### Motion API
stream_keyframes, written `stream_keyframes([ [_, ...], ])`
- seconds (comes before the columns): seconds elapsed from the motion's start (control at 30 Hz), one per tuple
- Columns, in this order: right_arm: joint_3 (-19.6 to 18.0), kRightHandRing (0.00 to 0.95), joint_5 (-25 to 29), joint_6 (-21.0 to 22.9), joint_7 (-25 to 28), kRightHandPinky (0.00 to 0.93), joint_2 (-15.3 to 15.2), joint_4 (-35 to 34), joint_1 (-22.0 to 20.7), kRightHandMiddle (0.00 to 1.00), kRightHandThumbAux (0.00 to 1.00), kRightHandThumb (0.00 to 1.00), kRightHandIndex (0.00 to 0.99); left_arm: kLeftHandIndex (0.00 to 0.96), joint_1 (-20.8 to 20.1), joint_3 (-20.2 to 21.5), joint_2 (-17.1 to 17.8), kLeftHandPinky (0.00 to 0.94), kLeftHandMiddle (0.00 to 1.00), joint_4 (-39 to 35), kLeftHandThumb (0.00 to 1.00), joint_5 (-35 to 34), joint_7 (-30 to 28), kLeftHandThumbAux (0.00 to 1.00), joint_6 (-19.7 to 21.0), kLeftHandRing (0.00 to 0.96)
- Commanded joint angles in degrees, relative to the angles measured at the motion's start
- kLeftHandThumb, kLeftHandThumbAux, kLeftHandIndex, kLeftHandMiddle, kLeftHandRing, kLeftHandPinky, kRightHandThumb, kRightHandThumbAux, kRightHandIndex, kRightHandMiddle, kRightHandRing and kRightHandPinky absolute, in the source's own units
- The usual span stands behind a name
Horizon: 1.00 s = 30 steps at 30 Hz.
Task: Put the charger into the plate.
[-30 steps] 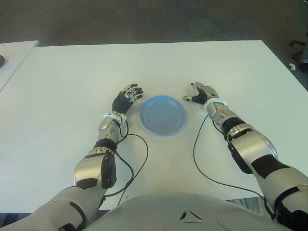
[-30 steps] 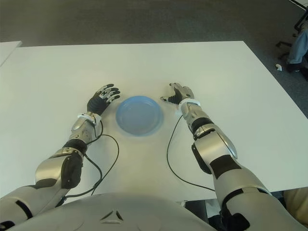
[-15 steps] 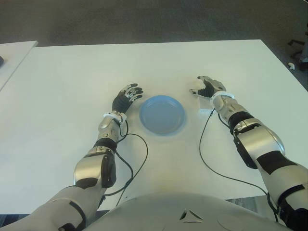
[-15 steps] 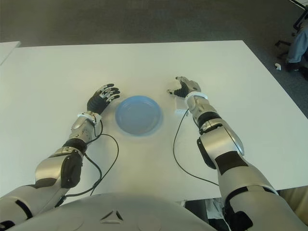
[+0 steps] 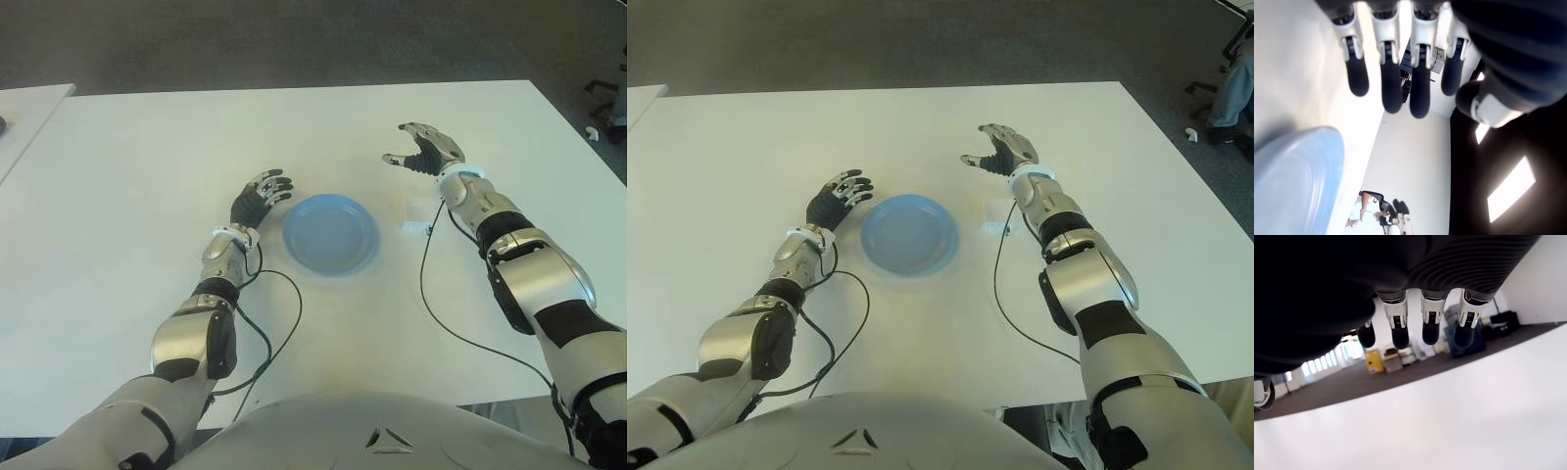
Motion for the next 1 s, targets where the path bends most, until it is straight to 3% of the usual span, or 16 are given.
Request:
stream_keyframes([
  [0.03, 0.35, 0.000, 0.25, -1.14, 0.17, 0.000, -0.39, -0.60, -0.28, 0.000, 0.290, 0.157, 0.000, 0.294, 1.14, -0.52, 0.02, 0.308, 0.378, 1.97, 0.000, 1.31, 1.62, 0.575, 1.79, 0.346],
  [0.83, 0.80, 0.000, -0.14, -2.39, -0.20, 0.000, -1.04, -0.74, 0.09, 0.000, 0.269, 0.174, 0.000, 0.294, 0.76, -0.64, 0.14, 0.320, 0.376, 2.50, 0.015, 1.53, 2.21, 0.567, 2.58, 0.347],
  [1.0, 1.39, 0.000, -0.38, -4.70, -1.02, 0.000, -2.00, -1.36, 3.51, 0.000, 0.252, 0.208, 0.000, 0.297, 0.77, -0.43, 0.04, 0.324, 0.377, 2.41, 0.009, 1.27, 2.15, 0.572, 2.80, 0.350],
])
